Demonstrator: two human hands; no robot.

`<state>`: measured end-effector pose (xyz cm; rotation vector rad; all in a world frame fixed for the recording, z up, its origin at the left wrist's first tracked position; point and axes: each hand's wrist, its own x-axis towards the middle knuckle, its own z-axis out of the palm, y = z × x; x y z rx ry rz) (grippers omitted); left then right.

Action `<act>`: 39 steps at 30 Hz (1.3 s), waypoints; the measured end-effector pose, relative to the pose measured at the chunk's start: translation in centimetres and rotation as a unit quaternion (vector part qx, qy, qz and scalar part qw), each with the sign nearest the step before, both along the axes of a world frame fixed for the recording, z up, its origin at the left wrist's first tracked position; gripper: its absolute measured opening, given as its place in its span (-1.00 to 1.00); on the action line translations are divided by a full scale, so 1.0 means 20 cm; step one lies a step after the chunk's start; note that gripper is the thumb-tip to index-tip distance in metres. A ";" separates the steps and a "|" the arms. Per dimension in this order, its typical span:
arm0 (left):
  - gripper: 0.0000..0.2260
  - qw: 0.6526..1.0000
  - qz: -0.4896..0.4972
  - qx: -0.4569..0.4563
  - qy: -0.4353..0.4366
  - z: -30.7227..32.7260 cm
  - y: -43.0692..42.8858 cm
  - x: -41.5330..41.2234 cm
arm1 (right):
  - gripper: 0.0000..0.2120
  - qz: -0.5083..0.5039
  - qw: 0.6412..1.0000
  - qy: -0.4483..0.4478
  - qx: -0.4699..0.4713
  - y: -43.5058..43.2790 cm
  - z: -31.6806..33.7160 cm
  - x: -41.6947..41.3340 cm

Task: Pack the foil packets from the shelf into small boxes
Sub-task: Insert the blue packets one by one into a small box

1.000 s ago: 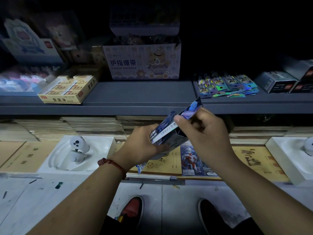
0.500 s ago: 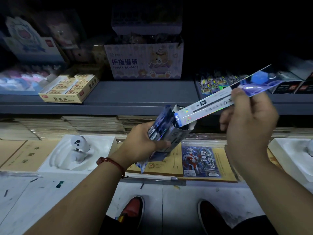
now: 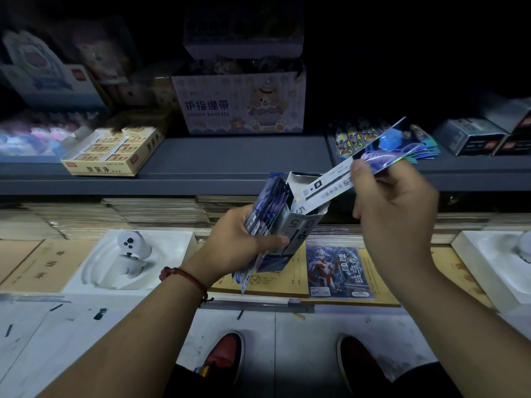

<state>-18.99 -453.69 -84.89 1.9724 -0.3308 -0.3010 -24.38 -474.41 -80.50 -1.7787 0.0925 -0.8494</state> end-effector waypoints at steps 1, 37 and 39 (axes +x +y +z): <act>-0.75 1.000 -0.002 0.001 -0.002 0.00 0.00 0.00 | -0.78 0.008 0.999 0.017 -0.039 0.00 -0.02 0.01; -0.76 0.992 -0.054 0.054 -0.106 0.03 -0.01 -0.04 | -0.84 0.125 0.946 0.296 -0.027 0.00 -0.07 0.02; -0.74 0.991 -0.050 0.056 -0.110 0.03 -0.01 -0.04 | -0.79 0.126 0.948 0.291 -0.018 0.00 -0.07 0.03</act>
